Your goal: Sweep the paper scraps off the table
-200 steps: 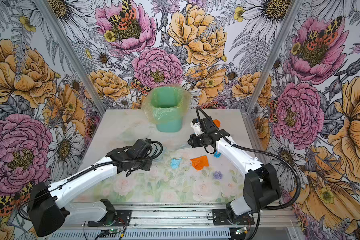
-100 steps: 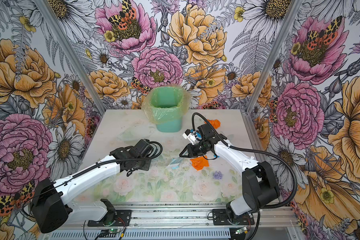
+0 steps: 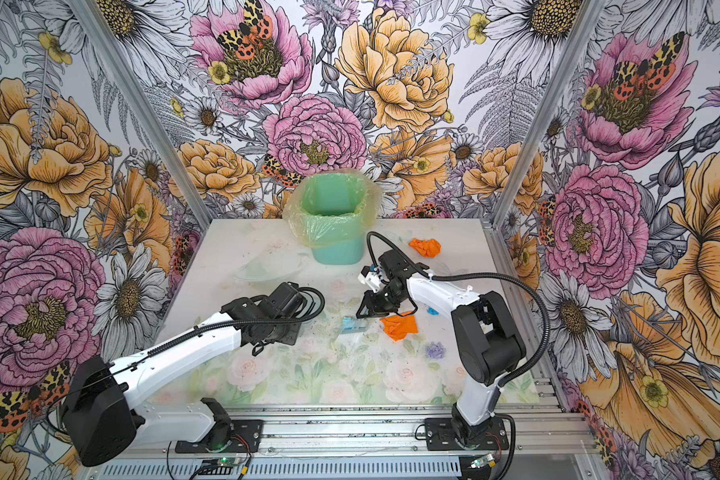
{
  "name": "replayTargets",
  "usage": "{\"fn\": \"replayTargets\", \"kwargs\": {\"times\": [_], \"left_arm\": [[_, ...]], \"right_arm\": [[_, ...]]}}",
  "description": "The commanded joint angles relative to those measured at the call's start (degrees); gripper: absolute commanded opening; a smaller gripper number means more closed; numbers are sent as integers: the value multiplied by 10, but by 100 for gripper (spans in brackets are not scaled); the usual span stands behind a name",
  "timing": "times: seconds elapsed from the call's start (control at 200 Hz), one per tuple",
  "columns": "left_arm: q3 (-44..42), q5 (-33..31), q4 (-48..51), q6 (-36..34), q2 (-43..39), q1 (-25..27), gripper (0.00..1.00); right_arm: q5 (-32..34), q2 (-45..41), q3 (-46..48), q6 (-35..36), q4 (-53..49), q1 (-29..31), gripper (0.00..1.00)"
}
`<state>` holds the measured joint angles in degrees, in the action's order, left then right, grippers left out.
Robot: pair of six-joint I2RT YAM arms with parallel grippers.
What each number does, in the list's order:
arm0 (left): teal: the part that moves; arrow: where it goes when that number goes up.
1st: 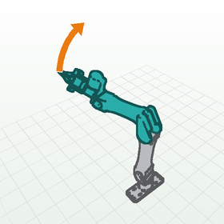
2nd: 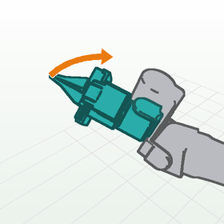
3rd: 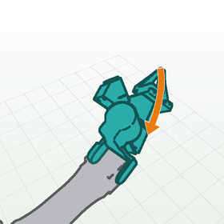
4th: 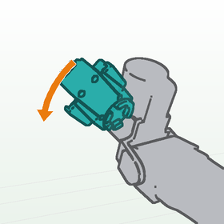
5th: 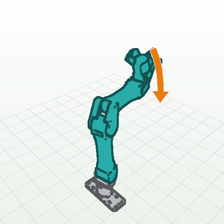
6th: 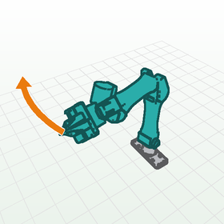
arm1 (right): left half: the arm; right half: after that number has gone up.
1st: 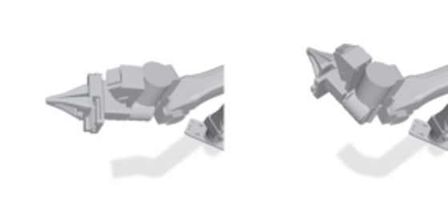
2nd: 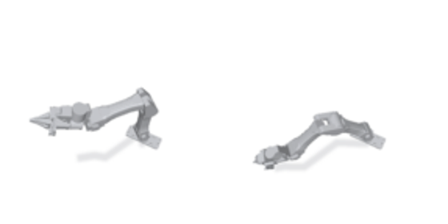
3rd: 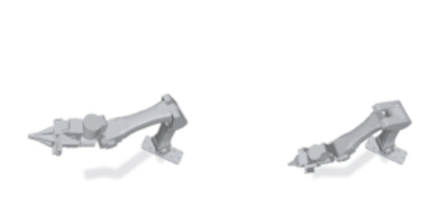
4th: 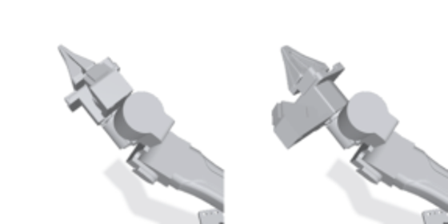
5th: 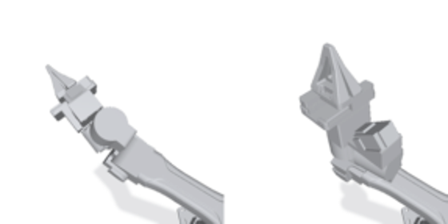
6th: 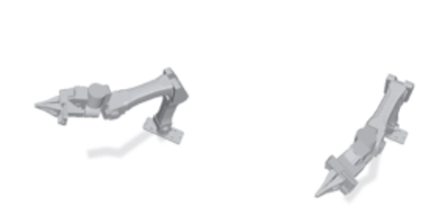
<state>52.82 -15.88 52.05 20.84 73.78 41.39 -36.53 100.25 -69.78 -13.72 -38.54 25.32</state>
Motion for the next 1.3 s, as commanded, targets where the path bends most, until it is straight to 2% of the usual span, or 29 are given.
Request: {"fn": "replayTargets", "kwargs": {"times": [0.0,0.115,0.225,0.345,0.405,0.6,0.796,0.906,1.116,1.296], "left_arm": [[-10,1,-26,-11,-11,-4,0],[-13,13,-40,-22,-18,-3,0],[-19,20,-42,-31,-20,-3,0],[-22,35,-56,-44,-18,4,0],[-22,66,-62,-46,-14,5,0],[-17,99,-72,-57,3,19,0],[-2,121,-71,-64,13,41,0],[5,142,-60,-61,20,46,0],[8,134,-29,-37,16,67,0],[10,153,-17,-23,22,78,0]], "right_arm": [[71,7,-33,8,57,-4,0],[77,9,-37,-7,99,-14,0],[57,2,-40,-10,101,-29,0],[68,-29,-28,-4,101,-40,0],[76,-46,-20,-6,102,-47,0],[169,-90,0,-36,104,-58,0],[207,-104,9,-52,120,-60,0],[211,-101,7,-52,123,-62,0],[214,-97,15,-58,141,-62,0],[214,-91,11,-63,150,-62,0]]}}
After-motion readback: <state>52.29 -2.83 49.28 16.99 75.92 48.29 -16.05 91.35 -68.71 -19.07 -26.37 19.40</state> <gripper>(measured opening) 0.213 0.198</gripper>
